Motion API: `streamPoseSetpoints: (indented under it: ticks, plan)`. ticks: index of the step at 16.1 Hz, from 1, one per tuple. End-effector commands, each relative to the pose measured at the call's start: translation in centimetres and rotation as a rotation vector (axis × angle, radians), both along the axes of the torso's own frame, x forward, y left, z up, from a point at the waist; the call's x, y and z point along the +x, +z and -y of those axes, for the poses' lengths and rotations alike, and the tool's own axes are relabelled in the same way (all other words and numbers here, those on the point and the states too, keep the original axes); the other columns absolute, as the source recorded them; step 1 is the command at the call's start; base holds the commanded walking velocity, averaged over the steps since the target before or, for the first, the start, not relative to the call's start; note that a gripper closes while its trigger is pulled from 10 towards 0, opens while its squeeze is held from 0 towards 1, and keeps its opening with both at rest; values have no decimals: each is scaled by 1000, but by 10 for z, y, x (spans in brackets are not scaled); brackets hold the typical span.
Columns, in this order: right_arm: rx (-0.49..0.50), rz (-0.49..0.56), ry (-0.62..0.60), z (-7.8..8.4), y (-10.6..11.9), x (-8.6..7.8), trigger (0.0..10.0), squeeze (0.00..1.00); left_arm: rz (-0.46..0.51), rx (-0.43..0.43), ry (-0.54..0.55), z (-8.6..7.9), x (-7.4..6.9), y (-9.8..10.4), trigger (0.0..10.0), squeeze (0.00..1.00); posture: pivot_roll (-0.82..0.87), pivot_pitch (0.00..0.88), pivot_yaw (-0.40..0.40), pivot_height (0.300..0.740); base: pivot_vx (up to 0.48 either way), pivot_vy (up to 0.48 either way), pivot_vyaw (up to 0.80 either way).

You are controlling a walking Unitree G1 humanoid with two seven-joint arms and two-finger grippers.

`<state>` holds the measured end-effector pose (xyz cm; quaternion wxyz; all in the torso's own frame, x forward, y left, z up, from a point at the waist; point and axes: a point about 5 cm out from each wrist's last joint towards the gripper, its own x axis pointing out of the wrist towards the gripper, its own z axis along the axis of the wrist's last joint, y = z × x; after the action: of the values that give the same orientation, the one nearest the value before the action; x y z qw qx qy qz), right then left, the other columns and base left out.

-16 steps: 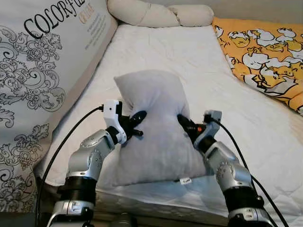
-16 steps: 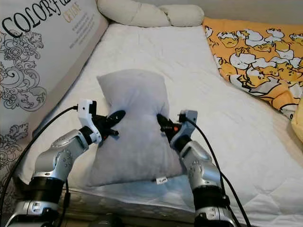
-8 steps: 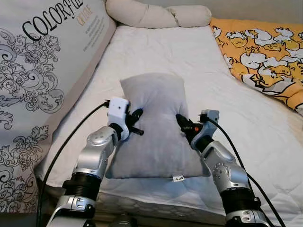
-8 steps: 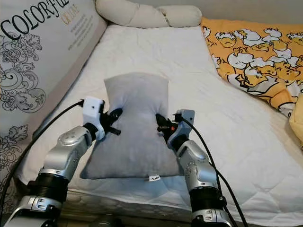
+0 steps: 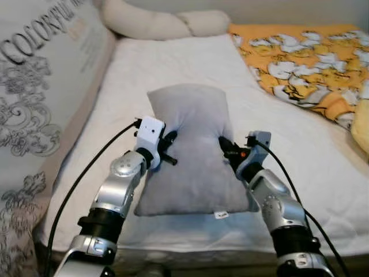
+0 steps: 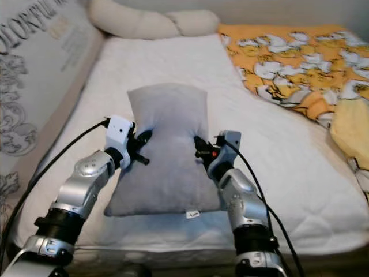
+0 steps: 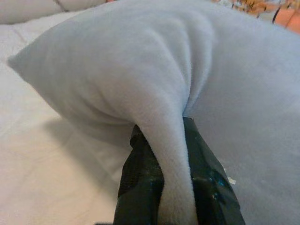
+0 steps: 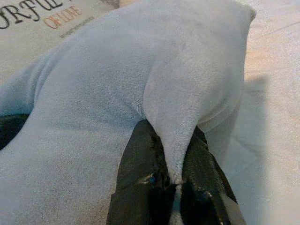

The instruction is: Clean up the room

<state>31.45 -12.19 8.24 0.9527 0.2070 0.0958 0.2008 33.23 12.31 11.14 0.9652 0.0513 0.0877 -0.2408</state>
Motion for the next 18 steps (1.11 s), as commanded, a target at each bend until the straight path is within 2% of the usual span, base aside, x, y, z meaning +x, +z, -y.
streamPoseSetpoints:
  ticks: [1, 5, 11, 18]
  plan:
    - [4, 39, -1, -3, 9, 4, 10000, 0, 41, 5, 10, -2, 5, 9, 10000, 0, 69, 0, 48, 740, 0, 394, 0]
    - [-5, 47, -17, 0, 9, 6, 10000, 0, 49, 10, -20, 6, 9, 13, 10000, 0, 55, 0, 69, 740, 0, 392, 0]
    - [-19, 43, -2, -4, 7, 6, 10000, 0, 47, 18, -9, 2, 10, 11, 10000, 0, 67, 0, 63, 740, 0, 372, 0]
    - [-28, 39, -7, -2, 4, 5, 10000, 0, 66, 31, -5, 5, 8, 10, 10000, 0, 62, 0, 76, 740, 0, 0, 0]
